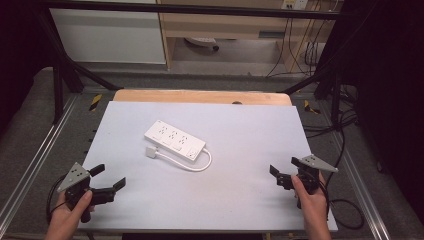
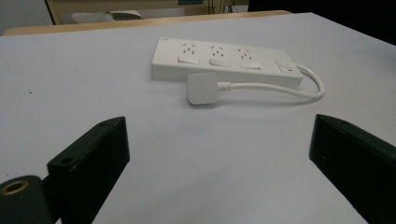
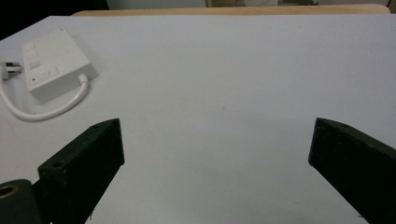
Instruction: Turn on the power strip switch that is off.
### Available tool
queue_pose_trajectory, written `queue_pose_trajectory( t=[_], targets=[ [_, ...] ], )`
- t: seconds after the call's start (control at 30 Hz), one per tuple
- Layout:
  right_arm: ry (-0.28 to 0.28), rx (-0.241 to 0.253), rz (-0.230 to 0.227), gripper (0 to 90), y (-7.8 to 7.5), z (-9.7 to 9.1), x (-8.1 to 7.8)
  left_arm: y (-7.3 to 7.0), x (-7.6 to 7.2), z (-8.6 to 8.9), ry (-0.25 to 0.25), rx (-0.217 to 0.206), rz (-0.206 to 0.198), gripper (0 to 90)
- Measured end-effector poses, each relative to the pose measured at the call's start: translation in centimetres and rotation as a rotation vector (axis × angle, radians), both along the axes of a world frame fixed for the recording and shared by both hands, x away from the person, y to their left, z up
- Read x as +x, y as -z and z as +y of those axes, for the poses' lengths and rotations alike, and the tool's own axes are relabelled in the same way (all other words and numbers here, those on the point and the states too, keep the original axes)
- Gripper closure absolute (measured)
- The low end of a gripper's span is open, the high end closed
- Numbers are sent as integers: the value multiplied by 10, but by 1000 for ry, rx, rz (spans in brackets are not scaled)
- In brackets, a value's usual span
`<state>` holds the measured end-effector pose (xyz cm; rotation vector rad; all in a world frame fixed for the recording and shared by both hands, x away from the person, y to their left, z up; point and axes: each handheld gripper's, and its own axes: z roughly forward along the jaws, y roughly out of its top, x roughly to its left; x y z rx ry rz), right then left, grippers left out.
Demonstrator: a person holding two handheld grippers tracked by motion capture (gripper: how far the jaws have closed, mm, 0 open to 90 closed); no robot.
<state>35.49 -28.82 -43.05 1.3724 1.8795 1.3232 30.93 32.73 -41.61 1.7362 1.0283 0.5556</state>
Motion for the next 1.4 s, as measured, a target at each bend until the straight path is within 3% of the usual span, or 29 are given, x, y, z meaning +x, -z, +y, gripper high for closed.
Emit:
queue_pose_trajectory(
  t=[0.63, 1.0, 1.23, 1.4],
  targets=[
    [-54, -2, -31, 29, -6, 8, -4, -1, 0, -1, 9, 14, -7, 50],
    [-87, 28, -49, 26, -12, 15, -1, 0, -1, -2, 13, 12, -3, 50],
    [-99, 14, -76, 21, -25, 21, -1, 0, -1, -1, 15, 12, -2, 50],
    [-107, -4, -62, 22, -22, 27, 0, 0, -1, -1, 16, 13, -1, 50]
  ],
)
